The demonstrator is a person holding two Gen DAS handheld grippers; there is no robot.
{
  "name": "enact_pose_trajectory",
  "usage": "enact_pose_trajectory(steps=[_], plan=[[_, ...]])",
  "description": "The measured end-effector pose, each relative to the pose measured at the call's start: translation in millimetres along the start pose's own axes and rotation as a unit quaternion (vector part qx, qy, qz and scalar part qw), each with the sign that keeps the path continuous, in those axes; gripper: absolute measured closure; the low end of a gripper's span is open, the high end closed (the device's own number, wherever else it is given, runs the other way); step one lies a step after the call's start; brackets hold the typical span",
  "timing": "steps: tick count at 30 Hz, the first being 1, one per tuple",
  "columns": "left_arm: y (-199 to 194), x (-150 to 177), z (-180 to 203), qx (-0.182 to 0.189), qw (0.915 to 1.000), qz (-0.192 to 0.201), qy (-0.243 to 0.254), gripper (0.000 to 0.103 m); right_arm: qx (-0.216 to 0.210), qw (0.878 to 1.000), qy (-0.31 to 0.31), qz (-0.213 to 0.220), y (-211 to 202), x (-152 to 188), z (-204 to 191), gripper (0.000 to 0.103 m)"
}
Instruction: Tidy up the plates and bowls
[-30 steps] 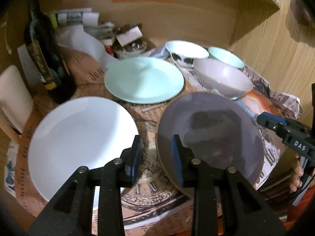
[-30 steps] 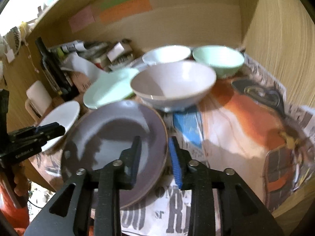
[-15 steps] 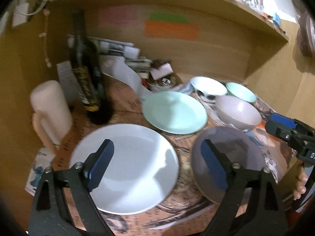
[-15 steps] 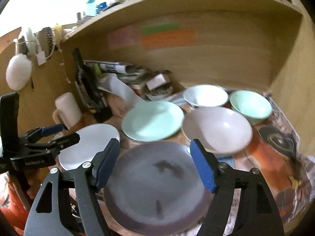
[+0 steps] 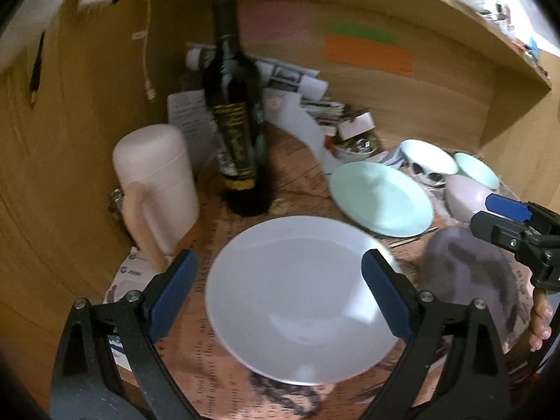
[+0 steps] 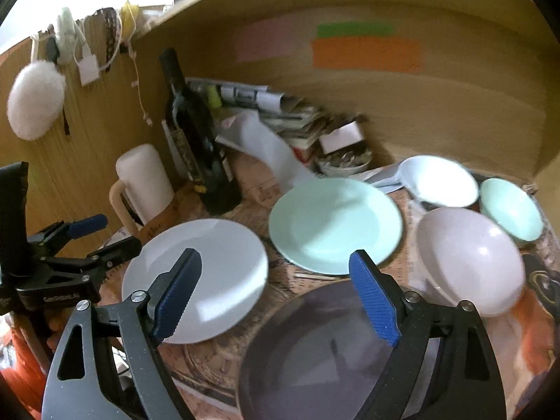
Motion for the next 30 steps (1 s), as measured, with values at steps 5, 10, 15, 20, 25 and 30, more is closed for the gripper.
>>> enact_pose_trajectory(steps=[5,10,15,20,25,30], plan=[[17,9,-20,-0.006,0.9997,-0.024,-0.007,0.007,-0.007,0.999,0.009,-0.038,30,5,-3,0.018],[38,21,-34,-0.002,0.9982,-0.059,-0.013,0.007,-0.016,0.996,0.022,-0.079,53,15,-5,0.019],[50,31,-39,0.012,0.9965,-0.080,-0.017,0.007,-0.018,0.992,0.014,-0.124,71,27,-10,0.034],[52,35,-42,0.023,0.9963,-0.081,-0.017,0.007,-0.017,0.987,0.020,-0.160,84,35,-6,0.053],[55,38,-43,0.032,0.9955,-0.088,-0.017,0.022,-0.026,0.982,0.042,-0.182,94,37,-1,0.065],[59,42,-41,0.044,0.9939,-0.100,-0.017,0.035,-0.033,0.978,0.044,-0.199,100,36,0,0.071]])
Point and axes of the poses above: each gripper's, at about its wrist camera, not at the fingertips, and y roughly the way its jaws point, z to its right, x to its underside, the point moved 7 cm from there along y, roughly the way its jaws point, and after that the axes turned 7 degrees about -x, right-handed, at the moved point
